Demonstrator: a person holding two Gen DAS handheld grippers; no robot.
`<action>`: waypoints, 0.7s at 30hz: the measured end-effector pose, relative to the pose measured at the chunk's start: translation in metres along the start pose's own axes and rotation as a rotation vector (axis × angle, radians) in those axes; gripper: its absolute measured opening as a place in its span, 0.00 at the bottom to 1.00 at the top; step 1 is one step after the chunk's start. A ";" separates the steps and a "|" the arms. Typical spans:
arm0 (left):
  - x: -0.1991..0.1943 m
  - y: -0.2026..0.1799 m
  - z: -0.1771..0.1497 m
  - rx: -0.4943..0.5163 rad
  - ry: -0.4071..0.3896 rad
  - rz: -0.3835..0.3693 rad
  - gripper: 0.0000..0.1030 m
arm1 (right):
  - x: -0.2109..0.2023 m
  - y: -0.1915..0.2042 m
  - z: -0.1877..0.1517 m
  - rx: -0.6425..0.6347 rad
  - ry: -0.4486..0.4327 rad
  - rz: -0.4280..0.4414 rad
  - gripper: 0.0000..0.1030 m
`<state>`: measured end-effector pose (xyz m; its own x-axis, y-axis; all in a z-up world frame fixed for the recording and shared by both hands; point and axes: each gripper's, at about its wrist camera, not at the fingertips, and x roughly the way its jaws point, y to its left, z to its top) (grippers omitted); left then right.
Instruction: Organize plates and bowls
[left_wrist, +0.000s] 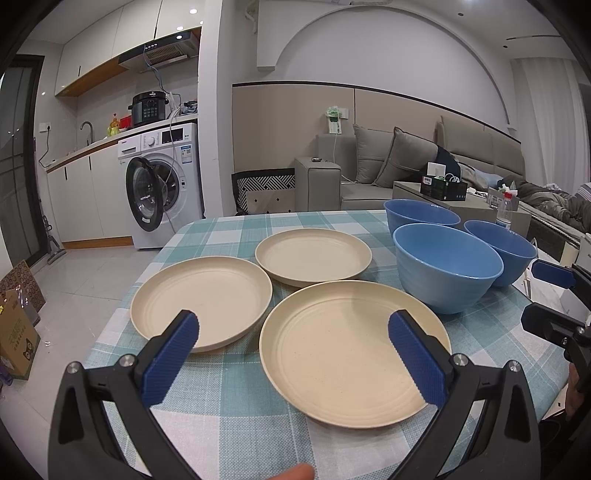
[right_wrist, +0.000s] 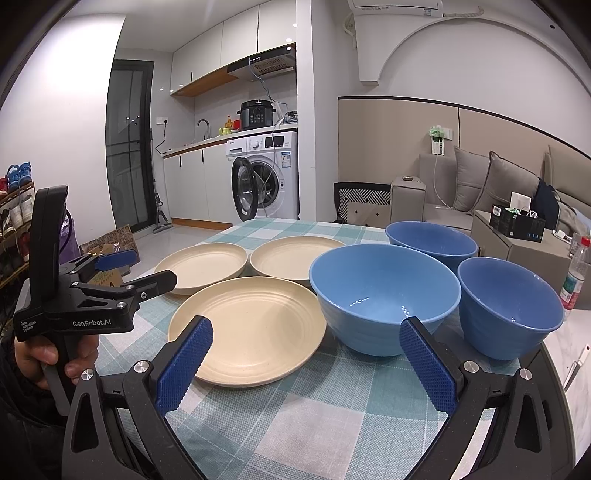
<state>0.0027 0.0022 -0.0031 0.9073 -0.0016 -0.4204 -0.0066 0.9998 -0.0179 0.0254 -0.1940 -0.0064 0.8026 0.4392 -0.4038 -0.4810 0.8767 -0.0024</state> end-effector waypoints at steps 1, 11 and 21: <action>0.000 0.000 0.000 0.000 0.001 0.000 1.00 | 0.000 0.000 0.000 0.000 0.001 0.000 1.00; 0.000 0.000 0.000 0.000 0.001 0.000 1.00 | 0.002 0.003 -0.002 0.000 0.005 0.006 1.00; -0.001 0.002 -0.001 0.001 0.001 0.000 1.00 | 0.003 0.002 -0.002 -0.002 0.005 0.005 1.00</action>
<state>0.0017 0.0041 -0.0034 0.9067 -0.0017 -0.4217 -0.0060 0.9998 -0.0170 0.0259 -0.1915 -0.0091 0.7987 0.4424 -0.4080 -0.4853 0.8744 -0.0019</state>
